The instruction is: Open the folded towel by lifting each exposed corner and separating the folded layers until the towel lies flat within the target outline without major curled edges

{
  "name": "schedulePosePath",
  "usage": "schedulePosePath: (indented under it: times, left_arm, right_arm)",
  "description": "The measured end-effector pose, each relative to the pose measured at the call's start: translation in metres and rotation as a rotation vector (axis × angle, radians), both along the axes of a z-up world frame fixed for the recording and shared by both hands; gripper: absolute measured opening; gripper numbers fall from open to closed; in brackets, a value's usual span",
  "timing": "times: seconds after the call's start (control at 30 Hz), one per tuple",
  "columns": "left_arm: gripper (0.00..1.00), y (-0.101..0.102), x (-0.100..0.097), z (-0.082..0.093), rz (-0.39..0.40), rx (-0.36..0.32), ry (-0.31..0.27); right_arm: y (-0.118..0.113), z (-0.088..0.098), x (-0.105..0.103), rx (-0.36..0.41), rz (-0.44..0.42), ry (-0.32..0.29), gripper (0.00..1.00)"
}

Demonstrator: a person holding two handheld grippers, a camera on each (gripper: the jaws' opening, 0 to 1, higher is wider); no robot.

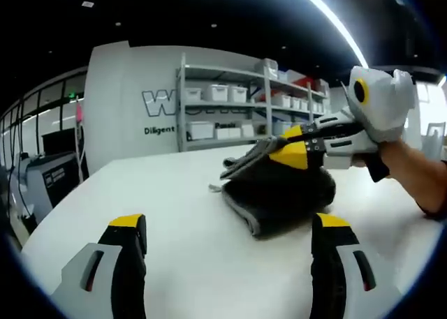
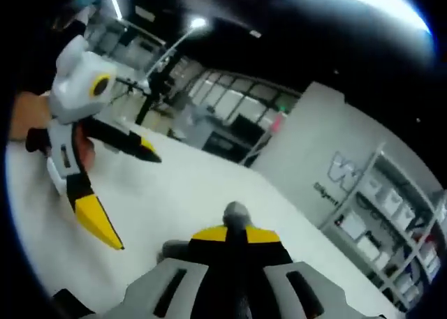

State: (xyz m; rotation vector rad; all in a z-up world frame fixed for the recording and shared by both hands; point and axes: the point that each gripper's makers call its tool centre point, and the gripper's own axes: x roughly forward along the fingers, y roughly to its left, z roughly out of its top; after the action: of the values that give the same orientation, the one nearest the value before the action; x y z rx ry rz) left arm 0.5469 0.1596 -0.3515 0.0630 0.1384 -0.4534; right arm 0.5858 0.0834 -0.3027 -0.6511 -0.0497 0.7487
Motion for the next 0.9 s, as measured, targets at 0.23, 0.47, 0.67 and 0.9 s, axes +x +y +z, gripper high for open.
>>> schedulePosePath:
  times: [0.23,0.47,0.67,0.9]
  left_arm:
    - [0.95,-0.001,-0.001,0.0,-0.012,-0.014,0.008]
    - [0.92,-0.011,0.003,-0.011,-0.036,-0.078,0.065]
    - [0.9,-0.026,0.009,-0.007,-0.038,-0.085,0.064]
    - [0.89,-0.043,0.026,-0.011,-0.041,-0.072,0.124]
  right_arm:
    - [-0.006,0.008,0.003,0.027,-0.02,0.003,0.0]
    - [-0.016,0.022,0.006,0.084,-0.053,0.004,0.0]
    - [-0.033,0.036,0.007,0.162,-0.08,0.019,0.0]
    - [-0.053,0.039,0.007,0.218,-0.103,0.044,0.0]
